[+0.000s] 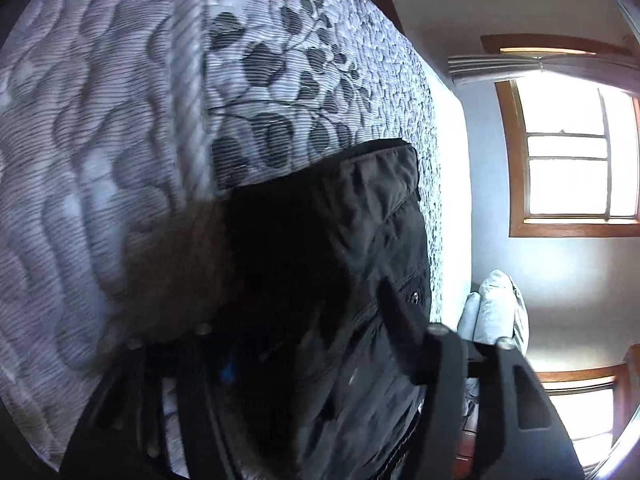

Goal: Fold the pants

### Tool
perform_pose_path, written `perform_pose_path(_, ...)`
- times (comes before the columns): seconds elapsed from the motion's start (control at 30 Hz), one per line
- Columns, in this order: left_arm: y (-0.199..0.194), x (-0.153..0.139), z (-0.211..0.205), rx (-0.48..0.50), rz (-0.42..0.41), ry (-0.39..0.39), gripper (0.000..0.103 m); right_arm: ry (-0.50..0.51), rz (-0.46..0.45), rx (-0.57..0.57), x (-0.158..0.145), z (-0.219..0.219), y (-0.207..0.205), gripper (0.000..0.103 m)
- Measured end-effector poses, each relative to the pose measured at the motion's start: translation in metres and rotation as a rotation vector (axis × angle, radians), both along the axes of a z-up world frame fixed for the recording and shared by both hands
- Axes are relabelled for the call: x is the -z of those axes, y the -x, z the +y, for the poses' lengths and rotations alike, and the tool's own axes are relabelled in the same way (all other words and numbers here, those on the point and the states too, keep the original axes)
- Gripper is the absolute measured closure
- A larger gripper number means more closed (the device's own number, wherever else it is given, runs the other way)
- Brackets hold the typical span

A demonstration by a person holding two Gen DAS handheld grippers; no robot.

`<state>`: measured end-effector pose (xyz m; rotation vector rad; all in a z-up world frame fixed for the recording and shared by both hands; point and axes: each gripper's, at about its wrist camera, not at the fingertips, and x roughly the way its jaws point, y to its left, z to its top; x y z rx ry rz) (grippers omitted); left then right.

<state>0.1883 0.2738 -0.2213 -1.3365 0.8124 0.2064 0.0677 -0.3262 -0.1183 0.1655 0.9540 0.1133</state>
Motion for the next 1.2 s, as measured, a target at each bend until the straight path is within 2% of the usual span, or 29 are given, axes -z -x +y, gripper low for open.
perform_pose_path(0.03,-0.005,-0.003,-0.003,0.008,0.018,-0.027,0.045,-0.003,0.003,0.004,0.001,-0.001,0.000,0.030)
perform_pose_path(0.07,-0.007,-0.005,-0.006,0.013,0.032,-0.051,0.054,-0.008,0.004,0.007,0.001,-0.002,0.000,0.030)
perform_pose_path(0.1,-0.008,-0.006,-0.007,0.016,0.040,-0.064,0.057,-0.014,0.003,0.009,0.001,-0.003,0.000,0.030)
perform_pose_path(0.17,-0.008,-0.008,-0.008,0.016,0.024,-0.055,0.071,-0.016,0.000,0.011,0.000,-0.004,0.001,0.030)
perform_pose_path(0.27,-0.010,-0.011,-0.010,0.008,-0.006,-0.015,0.080,-0.012,0.000,0.011,-0.001,-0.006,0.001,0.030)
perform_pose_path(0.37,-0.006,-0.021,-0.014,-0.005,-0.037,-0.023,0.085,-0.019,-0.003,0.018,-0.002,-0.009,0.001,0.030)
perform_pose_path(0.53,-0.009,-0.056,-0.033,0.002,-0.115,-0.072,0.086,-0.028,-0.010,0.031,-0.003,-0.014,0.004,0.030)
perform_pose_path(0.7,-0.013,-0.099,-0.062,0.066,-0.212,-0.151,0.086,-0.049,-0.019,0.051,-0.005,-0.021,0.009,0.030)
perform_pose_path(0.97,-0.006,-0.156,-0.129,0.235,-0.337,-0.292,0.086,-0.074,-0.042,0.076,-0.008,-0.031,0.016,0.030)
perform_pose_path(1.2,0.001,-0.181,-0.202,0.415,-0.386,-0.443,0.086,-0.104,-0.065,0.102,-0.010,-0.041,0.021,0.030)
